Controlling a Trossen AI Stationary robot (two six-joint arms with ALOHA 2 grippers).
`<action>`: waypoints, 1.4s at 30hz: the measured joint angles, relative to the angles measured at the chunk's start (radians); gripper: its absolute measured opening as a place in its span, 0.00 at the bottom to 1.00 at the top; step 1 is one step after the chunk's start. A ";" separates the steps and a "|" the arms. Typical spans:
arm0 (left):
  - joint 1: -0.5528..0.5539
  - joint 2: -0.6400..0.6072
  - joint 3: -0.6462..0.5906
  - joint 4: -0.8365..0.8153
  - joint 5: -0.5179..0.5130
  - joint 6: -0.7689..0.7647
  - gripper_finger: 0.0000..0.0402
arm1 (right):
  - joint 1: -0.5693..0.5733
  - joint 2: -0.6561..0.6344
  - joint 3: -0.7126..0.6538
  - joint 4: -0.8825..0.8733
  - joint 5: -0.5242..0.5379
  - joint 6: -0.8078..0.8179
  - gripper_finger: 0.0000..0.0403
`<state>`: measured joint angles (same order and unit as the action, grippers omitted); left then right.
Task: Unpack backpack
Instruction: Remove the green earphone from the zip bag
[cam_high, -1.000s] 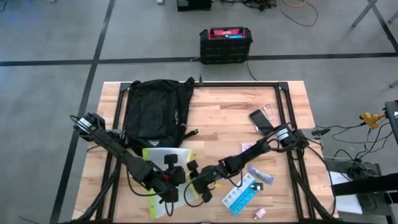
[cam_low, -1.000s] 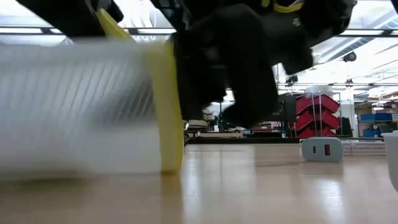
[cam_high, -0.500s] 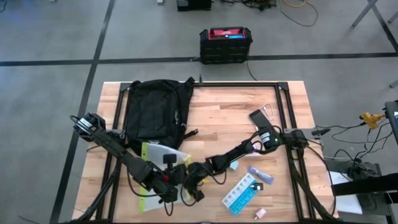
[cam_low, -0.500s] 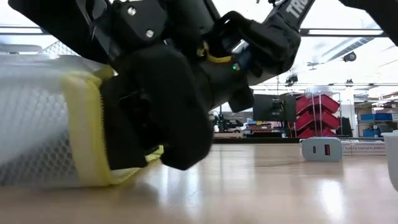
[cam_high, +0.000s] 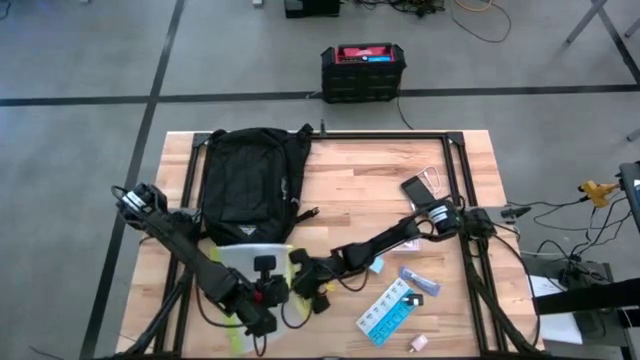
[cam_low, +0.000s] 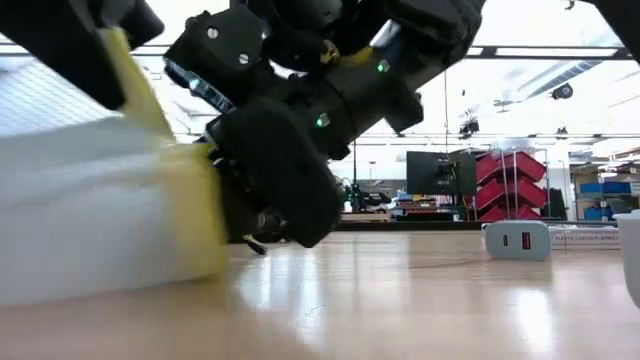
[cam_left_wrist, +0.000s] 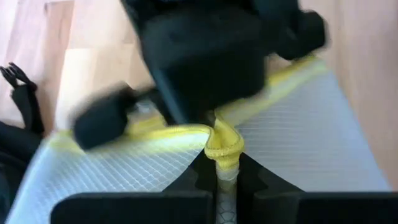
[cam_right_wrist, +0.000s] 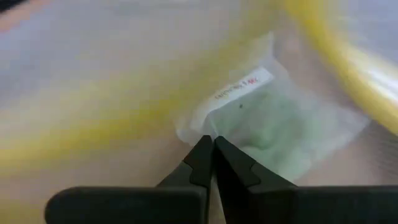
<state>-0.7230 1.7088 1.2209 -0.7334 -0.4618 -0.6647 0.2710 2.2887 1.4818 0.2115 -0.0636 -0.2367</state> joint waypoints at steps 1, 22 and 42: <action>-0.011 0.001 -0.002 0.002 0.001 -0.014 0.00 | 0.002 -0.014 -0.009 -0.021 0.028 -0.014 0.00; -0.108 0.002 -0.065 -0.003 -0.132 -0.249 0.00 | 0.012 -0.436 -0.092 -0.698 0.189 -0.070 0.00; -0.091 -0.008 -0.076 0.043 -0.272 -0.124 0.00 | -0.018 -0.911 -0.271 -0.989 0.397 0.032 0.00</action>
<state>-0.8142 1.7010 1.1452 -0.6902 -0.7342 -0.7886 0.2535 1.3781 1.2107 -0.7771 0.3332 -0.2050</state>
